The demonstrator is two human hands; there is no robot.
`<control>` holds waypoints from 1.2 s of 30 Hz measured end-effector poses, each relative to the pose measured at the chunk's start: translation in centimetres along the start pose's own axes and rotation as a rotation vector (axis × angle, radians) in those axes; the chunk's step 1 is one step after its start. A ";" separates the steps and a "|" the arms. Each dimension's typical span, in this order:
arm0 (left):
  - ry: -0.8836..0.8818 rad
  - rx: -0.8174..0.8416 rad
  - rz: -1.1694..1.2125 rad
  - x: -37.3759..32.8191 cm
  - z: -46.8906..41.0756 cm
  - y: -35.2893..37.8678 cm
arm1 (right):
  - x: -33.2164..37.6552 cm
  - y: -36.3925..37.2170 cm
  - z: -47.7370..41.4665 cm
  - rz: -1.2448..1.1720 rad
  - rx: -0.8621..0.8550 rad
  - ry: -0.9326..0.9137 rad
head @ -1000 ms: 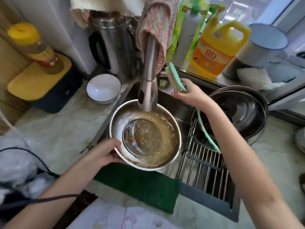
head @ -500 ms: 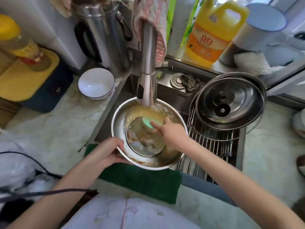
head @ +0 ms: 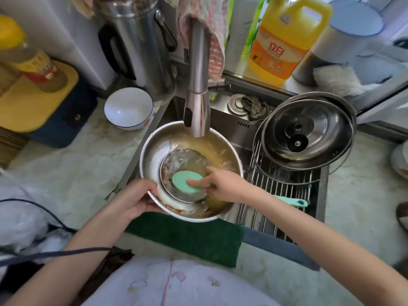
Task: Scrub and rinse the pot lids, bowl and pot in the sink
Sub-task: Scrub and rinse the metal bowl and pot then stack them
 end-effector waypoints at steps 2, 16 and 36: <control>-0.011 0.020 -0.028 0.3 0.1 0.1 | -1.1 -0.9 0.0 0.096 -0.073 0.048; -0.099 0.072 -0.106 0.3 -0.2 0.9 | 1.4 -3.2 -3.9 0.203 -0.389 -0.128; -0.041 -0.001 -0.109 -0.1 -1.5 0.6 | -4.7 -3.9 -2.8 0.383 -0.246 0.275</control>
Point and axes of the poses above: each hand's wrist, its own z-axis away from the middle knuckle, its own y-axis out of the palm, x = y × z, the point moved 6 cm from there along -z, towards the middle knuckle, and after that the axes turned 4 degrees about y, right-handed, at the moved point
